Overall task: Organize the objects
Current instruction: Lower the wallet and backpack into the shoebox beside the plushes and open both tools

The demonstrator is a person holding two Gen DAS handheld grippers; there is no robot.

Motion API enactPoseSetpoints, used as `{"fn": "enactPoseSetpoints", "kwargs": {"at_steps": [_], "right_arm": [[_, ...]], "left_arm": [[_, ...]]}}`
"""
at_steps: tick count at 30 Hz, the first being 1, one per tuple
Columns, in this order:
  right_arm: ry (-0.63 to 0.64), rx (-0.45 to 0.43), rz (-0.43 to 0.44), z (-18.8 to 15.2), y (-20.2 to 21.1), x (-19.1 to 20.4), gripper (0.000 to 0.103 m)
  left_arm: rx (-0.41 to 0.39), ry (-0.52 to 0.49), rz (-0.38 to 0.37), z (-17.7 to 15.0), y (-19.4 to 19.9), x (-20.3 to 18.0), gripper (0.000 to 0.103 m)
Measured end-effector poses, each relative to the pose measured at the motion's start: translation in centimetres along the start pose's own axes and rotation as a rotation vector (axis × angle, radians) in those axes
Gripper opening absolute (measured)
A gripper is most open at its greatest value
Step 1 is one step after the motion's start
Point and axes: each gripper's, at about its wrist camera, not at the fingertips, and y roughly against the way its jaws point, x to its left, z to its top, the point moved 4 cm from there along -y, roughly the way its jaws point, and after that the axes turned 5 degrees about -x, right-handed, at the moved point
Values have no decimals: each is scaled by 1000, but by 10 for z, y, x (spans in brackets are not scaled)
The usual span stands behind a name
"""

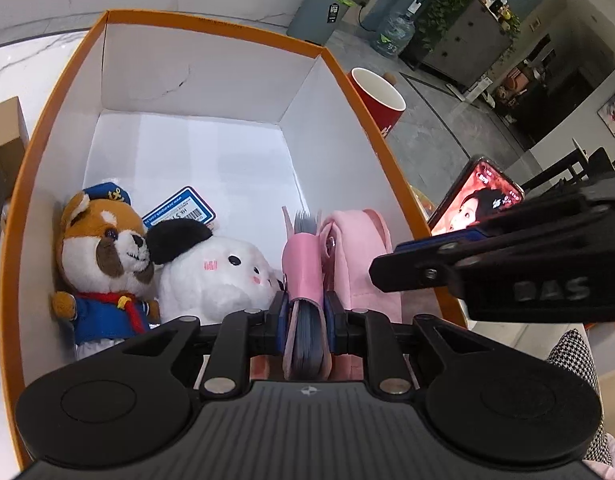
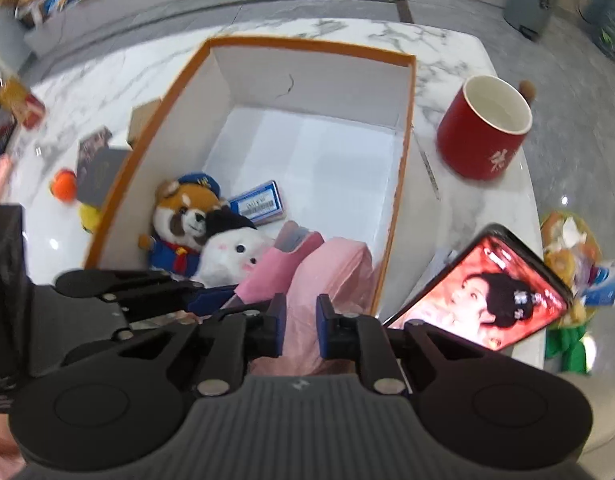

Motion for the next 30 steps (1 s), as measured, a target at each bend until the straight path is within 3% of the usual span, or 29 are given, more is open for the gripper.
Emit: {"fn": "enactPoseSetpoints", "kwargs": {"at_steps": [8, 13, 15, 16, 19, 20, 23, 30], "right_arm": [[207, 35, -113, 3, -25, 7, 15], [334, 82, -115, 3, -34, 13, 14], [361, 108, -99, 4, -39, 13, 14], [358, 125, -87, 5, -41, 10, 14], [352, 168, -51, 8, -46, 7, 14], [343, 177, -51, 9, -48, 7, 14], [350, 195, -65, 11, -50, 10, 15], [258, 179, -59, 15, -35, 8, 17]], "left_arm": [[17, 12, -37, -4, 4, 6, 28], [32, 25, -76, -3, 6, 5, 32], [30, 51, -117, -3, 10, 7, 44], [29, 55, -126, -3, 12, 7, 44], [31, 21, -114, -4, 13, 7, 36], [28, 9, -104, -5, 12, 7, 28], [25, 8, -95, -6, 12, 7, 20], [24, -10, -63, -4, 8, 1, 19]]}}
